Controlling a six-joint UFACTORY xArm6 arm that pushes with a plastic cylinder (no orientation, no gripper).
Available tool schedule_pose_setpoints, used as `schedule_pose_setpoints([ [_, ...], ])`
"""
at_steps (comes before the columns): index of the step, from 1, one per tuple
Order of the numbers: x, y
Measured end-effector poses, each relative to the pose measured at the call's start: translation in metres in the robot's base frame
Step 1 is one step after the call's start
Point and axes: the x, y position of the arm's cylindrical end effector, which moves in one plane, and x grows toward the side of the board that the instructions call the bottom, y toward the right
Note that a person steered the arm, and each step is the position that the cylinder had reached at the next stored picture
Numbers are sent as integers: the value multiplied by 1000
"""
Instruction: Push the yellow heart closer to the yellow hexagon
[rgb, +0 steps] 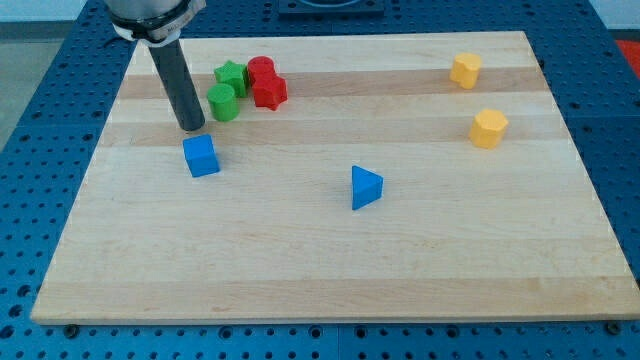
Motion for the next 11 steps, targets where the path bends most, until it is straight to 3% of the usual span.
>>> schedule_pose_setpoints([
  [2, -14, 35],
  [3, -6, 35],
  [4, 30, 50],
  [5, 20, 122],
  [8, -125, 268],
  [9, -142, 339],
  [10, -119, 387],
  [11, -77, 389],
])
